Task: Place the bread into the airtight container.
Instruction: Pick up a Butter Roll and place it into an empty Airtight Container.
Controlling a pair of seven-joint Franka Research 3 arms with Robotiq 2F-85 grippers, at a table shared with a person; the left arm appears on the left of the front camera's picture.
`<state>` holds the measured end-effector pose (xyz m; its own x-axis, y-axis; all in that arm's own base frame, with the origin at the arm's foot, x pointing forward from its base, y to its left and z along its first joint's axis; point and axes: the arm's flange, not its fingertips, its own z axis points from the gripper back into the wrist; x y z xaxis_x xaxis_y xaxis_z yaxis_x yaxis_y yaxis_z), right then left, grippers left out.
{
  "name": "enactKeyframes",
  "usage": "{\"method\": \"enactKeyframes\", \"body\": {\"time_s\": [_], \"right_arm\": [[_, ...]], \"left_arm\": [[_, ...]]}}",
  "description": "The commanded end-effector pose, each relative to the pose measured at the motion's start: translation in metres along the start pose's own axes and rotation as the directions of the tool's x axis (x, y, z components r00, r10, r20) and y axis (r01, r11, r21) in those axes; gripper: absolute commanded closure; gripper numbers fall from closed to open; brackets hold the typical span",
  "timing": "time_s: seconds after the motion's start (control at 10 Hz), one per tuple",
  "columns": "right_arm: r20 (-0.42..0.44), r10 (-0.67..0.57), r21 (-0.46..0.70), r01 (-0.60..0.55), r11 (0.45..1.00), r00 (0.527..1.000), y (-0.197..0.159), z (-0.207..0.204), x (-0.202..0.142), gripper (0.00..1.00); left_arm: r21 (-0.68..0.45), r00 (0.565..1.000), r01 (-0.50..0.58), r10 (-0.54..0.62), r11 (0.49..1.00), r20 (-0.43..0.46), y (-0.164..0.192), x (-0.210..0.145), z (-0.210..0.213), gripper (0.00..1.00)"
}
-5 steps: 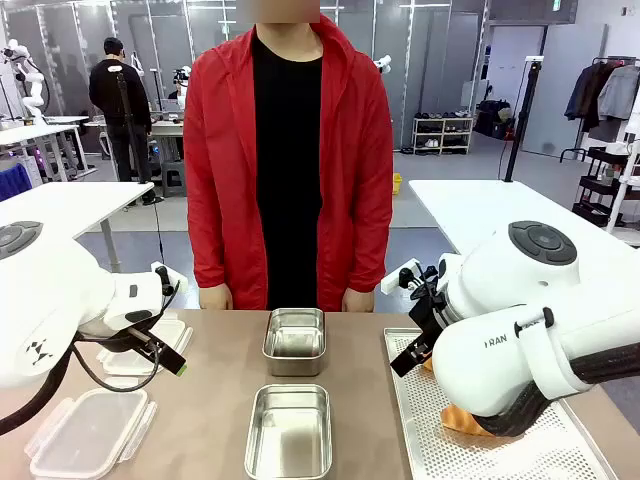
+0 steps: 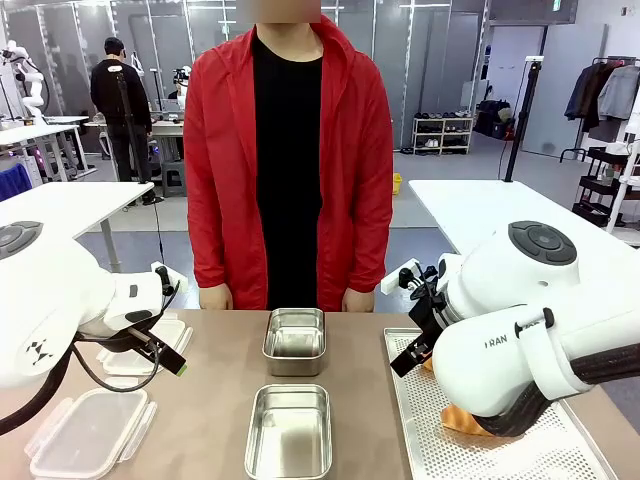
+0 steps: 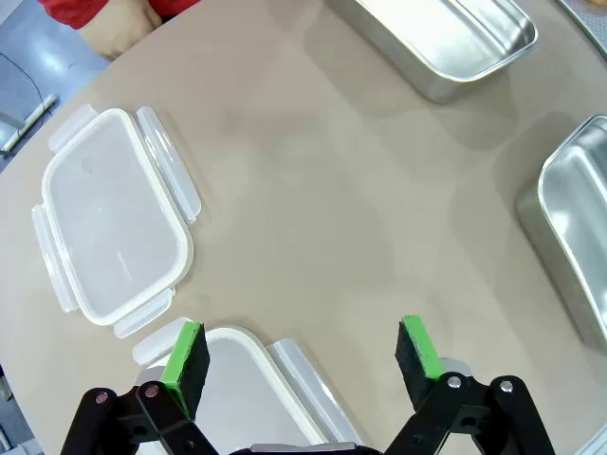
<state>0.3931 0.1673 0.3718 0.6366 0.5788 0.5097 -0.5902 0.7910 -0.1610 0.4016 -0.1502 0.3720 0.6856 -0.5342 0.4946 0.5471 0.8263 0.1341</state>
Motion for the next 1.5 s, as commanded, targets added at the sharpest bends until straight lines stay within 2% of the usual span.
{"method": "enactKeyframes", "body": {"time_s": [0.0,0.3,0.4,0.6,0.8,1.0,1.2,1.3,1.4], "right_arm": [[0.0,-0.003,0.001,0.003,1.0,1.0,0.0,0.0,0.0,0.0],[0.0,0.0,0.0,0.0,1.0,1.0,0.0,0.0,0.0,0.0],[0.015,-0.001,0.002,0.001,1.0,1.0,-0.016,0.015,0.003,0.0],[0.041,-0.044,0.028,0.043,0.999,0.998,-0.061,0.054,0.014,0.0],[0.026,-0.037,0.067,0.035,0.997,0.999,-0.121,0.111,0.017,0.0],[0.049,-0.009,0.104,0.004,0.995,0.999,-0.164,0.175,-0.005,0.0],[0.057,-0.02,0.156,0.011,0.988,0.998,-0.188,0.241,-0.046,0.0],[0.055,-0.021,0.172,0.012,0.985,0.998,-0.19,0.267,-0.065,0.0],[0.089,-0.01,0.159,-0.004,0.987,0.996,-0.186,0.29,-0.082,0.0]], "left_arm": [[0.0,1.0,0.0,0.0,1.0,0.0,0.0,0.0,0.0,0.0],[0.0,1.0,0.0,0.0,1.0,0.0,0.0,0.0,0.0,0.0],[0.03,1.0,0.01,-0.011,1.0,0.02,0.009,0.009,0.008,0.0],[-0.101,1.0,0.001,0.001,0.995,0.016,0.031,0.025,0.047,0.0],[-0.199,0.999,0.044,-0.043,0.979,0.009,0.068,0.035,0.117,0.0],[-0.193,0.999,0.007,-0.001,0.981,0.032,0.111,0.03,0.204,0.0],[-0.202,0.998,-0.034,0.045,0.979,0.049,0.147,0.004,0.292,0.0],[-0.195,0.994,-0.048,0.065,0.98,0.084,0.155,-0.009,0.323,0.0],[-0.179,0.991,-0.055,0.075,0.982,0.107,0.159,-0.021,0.346,0.0]]}}
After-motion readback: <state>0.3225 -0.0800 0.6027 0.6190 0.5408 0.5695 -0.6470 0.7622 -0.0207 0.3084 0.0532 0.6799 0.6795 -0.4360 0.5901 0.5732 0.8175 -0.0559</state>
